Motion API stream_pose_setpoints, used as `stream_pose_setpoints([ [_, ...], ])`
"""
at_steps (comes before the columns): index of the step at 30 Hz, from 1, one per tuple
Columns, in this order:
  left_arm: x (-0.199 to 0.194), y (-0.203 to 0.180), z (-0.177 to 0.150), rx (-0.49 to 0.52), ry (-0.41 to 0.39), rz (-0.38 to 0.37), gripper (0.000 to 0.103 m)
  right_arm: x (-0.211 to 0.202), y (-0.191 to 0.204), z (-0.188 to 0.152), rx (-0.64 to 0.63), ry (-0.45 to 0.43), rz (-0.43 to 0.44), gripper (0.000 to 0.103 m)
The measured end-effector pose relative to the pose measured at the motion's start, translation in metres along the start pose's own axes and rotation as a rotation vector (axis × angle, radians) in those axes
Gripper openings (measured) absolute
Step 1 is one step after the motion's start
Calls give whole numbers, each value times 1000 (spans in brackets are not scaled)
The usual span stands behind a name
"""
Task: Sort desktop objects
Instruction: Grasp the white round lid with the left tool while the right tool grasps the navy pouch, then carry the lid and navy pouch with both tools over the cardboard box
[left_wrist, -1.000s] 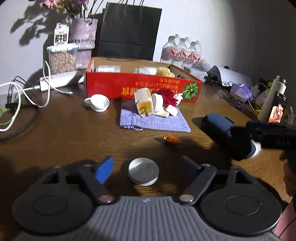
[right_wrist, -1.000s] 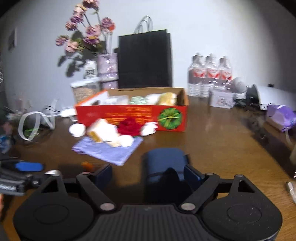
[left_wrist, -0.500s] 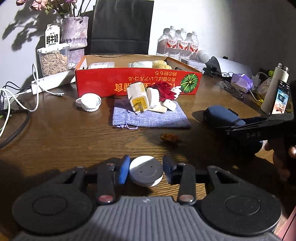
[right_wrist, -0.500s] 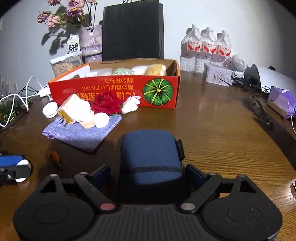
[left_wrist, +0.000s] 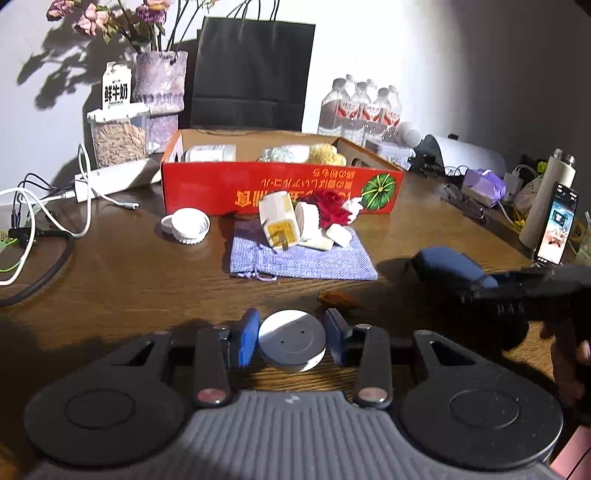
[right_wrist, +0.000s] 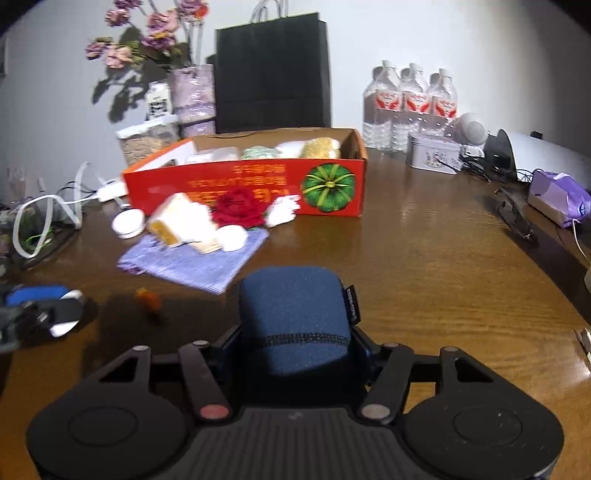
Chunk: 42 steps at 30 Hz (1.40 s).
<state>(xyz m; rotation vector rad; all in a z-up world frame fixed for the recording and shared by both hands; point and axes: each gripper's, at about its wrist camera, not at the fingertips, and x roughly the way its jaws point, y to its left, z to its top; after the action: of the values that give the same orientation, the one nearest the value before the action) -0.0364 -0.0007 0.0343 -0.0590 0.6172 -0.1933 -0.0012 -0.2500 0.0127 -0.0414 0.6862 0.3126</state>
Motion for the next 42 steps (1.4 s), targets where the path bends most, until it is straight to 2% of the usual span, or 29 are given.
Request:
stream_pose_setpoints([
  [10, -26, -8, -1, -7, -57, -7, 39, -57, 25, -2, -44, -103, 49, 60],
  [19, -27, -4, 12, -30, -82, -9, 39, -55, 25, 10, -41, -114, 58, 60],
  [22, -24, 0, 25, -30, -101, -6, 39, -50, 22, 24, -48, -127, 55, 60],
  [26, -11, 9, 63, -11, -147, -28, 39, -40, 10, 63, -40, -168, 90, 60],
  [31, 31, 25, 131, 43, -175, -29, 40, 4, -3, 143, -23, -184, 99, 60],
  [33, 58, 34, 158, 37, -150, -20, 40, 33, -9, 175, -10, -158, 110, 60],
  [37, 117, 55, 193, 21, -64, 12, 40, 108, -16, 220, 8, -34, 94, 60],
  [40, 167, 70, 201, 29, 24, 107, 40, 172, -12, 236, -54, 91, -7, 60],
  [42, 198, 80, 201, 22, 87, 135, 40, 209, -4, 238, -82, 187, -54, 60],
])
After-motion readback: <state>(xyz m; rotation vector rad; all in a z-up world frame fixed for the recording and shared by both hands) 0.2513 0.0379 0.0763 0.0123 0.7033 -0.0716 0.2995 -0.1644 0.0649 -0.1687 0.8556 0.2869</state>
